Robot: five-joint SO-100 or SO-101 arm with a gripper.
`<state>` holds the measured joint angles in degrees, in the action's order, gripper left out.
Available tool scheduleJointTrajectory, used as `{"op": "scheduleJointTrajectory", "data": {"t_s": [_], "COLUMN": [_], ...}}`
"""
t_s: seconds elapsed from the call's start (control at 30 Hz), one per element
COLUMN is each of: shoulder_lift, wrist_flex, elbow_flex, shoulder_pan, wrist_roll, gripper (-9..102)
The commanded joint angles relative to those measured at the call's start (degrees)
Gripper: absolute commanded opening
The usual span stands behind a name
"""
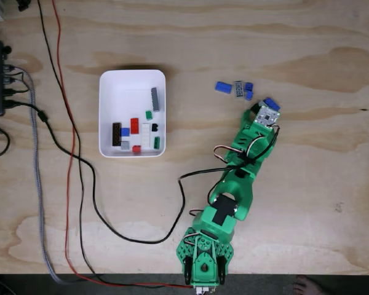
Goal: Put all lego bricks in the bin.
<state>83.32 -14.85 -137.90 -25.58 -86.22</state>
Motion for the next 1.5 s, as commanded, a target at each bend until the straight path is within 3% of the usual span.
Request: {"op": "scheduleJointTrajectory", "data": {"t_s": [0.0,0.2,0.37,0.43,0.57,0.7,0.8,0.93,1.0,1.13,1.23,1.47], "shoulder_lift": [-1.6,-3.5,-3.9,-3.3,3.7,27.2,44.9,41.6,35.0,22.4,19.6,17.5], "wrist_flex": [-2.6,-5.2,-4.4,-2.8,-0.4,17.5,38.6,69.2,76.5,81.7,81.1,81.7], "elbow_flex": [3.1,4.2,5.6,5.7,1.0,-4.2,-1.4,19.8,28.5,37.9,39.7,45.1], "shoulder_pan": [-1.1,0.8,1.4,1.7,2.7,7.3,16.3,32.4,39.8,50.5,55.8,61.8], "wrist_roll": [-0.4,0.4,-0.4,-0.3,0.5,5.5,9.8,21.1,27.2,34.5,38.1,41.7], "gripper": [22,22,12,0,0,0,0,0,0,0,0,1]}}
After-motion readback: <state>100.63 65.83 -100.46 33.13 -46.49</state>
